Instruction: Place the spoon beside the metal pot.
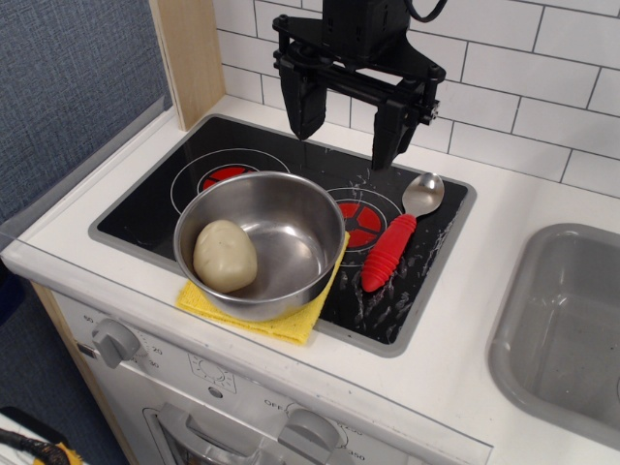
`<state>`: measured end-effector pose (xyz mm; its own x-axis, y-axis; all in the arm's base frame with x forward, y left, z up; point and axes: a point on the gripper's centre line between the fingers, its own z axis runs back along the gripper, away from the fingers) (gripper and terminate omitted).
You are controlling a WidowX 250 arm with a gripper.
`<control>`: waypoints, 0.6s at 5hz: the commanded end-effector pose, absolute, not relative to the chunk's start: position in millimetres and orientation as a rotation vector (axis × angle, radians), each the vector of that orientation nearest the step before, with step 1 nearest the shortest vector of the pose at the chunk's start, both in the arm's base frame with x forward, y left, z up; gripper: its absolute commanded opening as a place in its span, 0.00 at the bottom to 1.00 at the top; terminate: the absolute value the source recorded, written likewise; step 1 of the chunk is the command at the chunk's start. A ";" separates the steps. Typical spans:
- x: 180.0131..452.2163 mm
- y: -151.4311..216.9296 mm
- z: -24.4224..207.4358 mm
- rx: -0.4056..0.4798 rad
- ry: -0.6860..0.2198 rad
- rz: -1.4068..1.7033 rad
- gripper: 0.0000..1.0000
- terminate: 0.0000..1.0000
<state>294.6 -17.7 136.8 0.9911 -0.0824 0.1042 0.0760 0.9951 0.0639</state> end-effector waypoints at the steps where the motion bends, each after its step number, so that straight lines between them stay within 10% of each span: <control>1: 294.6 -17.7 136.8 0.060 -0.107 -0.079 1.00 0.00; 3: 342.7 -22.1 118.9 0.019 -0.123 -0.010 1.00 0.00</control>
<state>338.5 -26.3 102.4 0.9972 -0.0171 0.0725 0.0155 0.9996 0.0226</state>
